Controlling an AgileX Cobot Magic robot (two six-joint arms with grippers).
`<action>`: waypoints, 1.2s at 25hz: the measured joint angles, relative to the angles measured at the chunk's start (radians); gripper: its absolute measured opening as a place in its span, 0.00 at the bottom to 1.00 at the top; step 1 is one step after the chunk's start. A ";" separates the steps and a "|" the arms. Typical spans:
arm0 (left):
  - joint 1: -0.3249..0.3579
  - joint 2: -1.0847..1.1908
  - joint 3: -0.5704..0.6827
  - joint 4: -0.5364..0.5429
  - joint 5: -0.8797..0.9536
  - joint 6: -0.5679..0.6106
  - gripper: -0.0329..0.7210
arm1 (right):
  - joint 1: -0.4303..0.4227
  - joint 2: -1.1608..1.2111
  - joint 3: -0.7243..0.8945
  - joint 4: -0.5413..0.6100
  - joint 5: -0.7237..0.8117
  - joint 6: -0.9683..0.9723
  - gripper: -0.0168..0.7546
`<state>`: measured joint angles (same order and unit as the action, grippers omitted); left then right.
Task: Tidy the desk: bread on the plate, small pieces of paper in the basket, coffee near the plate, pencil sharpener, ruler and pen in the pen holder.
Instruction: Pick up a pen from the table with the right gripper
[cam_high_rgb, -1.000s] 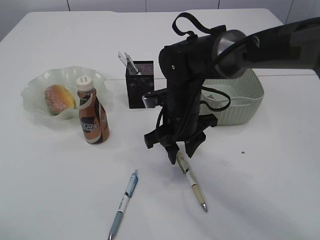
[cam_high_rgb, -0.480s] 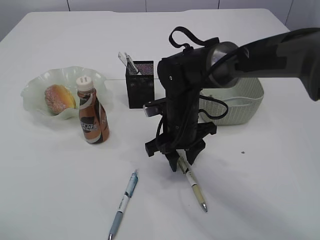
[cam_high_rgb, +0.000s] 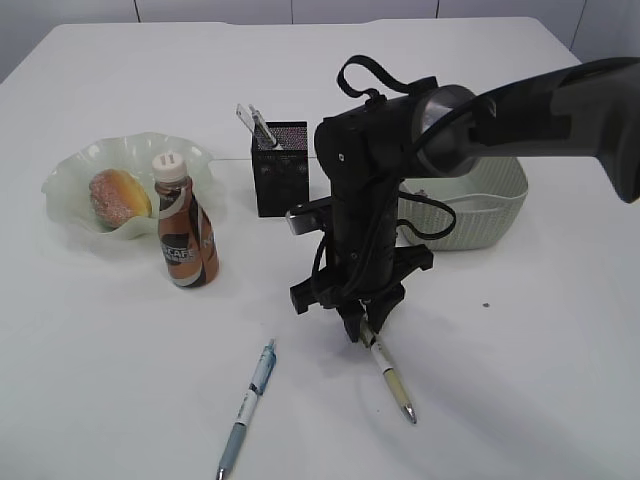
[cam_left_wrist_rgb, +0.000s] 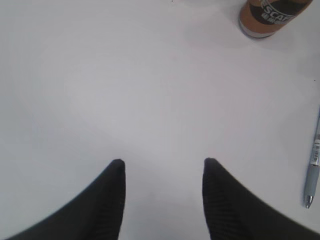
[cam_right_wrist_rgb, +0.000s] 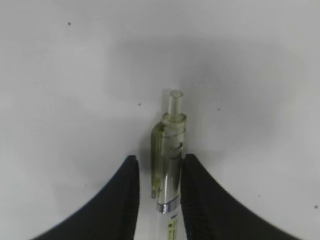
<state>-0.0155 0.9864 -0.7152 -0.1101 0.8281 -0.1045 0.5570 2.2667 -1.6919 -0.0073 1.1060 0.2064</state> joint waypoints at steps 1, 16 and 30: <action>0.000 0.000 0.000 0.000 -0.004 0.000 0.53 | 0.000 0.000 0.000 0.000 0.000 0.000 0.29; 0.000 0.000 0.000 0.000 -0.008 0.000 0.53 | 0.000 0.014 0.000 0.007 0.000 0.000 0.21; 0.000 0.000 0.000 0.000 -0.008 0.000 0.53 | 0.000 -0.038 0.000 0.007 -0.031 -0.029 0.15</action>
<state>-0.0155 0.9864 -0.7152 -0.1101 0.8196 -0.1045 0.5570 2.2290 -1.6919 0.0000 1.0753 0.1772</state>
